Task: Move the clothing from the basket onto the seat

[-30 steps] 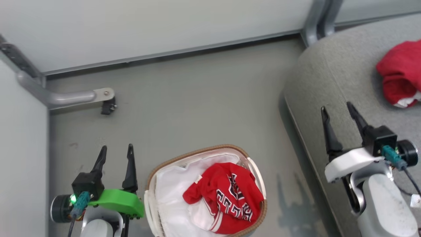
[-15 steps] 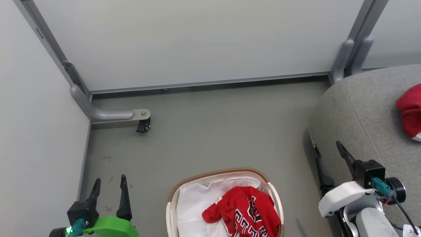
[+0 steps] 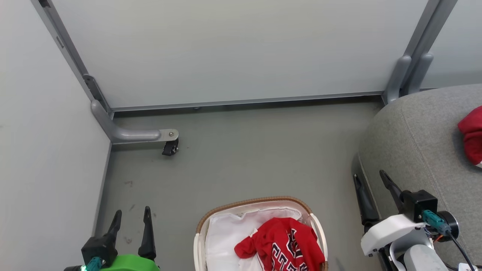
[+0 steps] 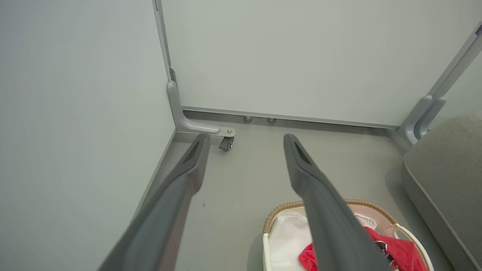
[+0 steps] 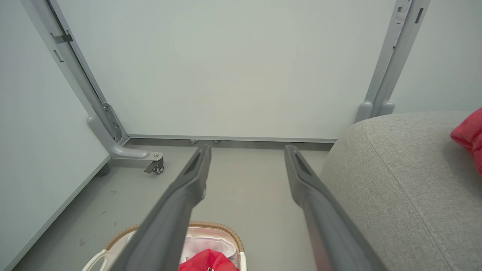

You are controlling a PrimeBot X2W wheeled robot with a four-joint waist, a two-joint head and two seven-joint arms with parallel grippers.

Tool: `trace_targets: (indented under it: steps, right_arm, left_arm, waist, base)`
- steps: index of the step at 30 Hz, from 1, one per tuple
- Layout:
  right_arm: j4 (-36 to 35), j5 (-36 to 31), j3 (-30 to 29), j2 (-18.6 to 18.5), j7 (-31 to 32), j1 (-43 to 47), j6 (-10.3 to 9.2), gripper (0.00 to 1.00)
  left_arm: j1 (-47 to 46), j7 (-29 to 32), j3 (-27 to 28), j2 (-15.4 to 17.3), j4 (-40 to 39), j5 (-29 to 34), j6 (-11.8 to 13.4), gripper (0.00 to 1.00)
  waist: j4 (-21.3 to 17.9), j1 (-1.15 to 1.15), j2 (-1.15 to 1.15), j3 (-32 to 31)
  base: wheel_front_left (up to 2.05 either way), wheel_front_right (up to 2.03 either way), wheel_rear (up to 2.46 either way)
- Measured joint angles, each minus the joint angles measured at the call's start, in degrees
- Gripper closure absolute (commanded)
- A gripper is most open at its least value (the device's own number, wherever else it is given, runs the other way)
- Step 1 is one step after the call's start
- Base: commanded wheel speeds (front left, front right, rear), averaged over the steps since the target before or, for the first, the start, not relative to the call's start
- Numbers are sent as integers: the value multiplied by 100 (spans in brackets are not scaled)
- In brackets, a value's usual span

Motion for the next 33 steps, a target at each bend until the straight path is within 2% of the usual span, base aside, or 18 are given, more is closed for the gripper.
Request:
trace_targets:
  steps: [14,25,33]
  right_arm:
    - [-368,219,37,20,0,-778,0,0]
    - [-758,359,247,33,0,-1658,0,0]
    - [-1102,665,342,30,0,-2031,0,0]
  left_arm:
    - [-873,0,-291,-1,-51,-200,-3,0]
    - [-2023,0,-926,-13,569,-337,-178,0]
    - [-2696,1,-1261,-21,1415,-318,-243,0]
  waist:
    - [-235,0,0,924]
    - [-699,0,0,2129]
    - [-1083,1,0,2970]
  base:
    - [0,0,0]
    - [0,0,0]
    - [0,0,0]
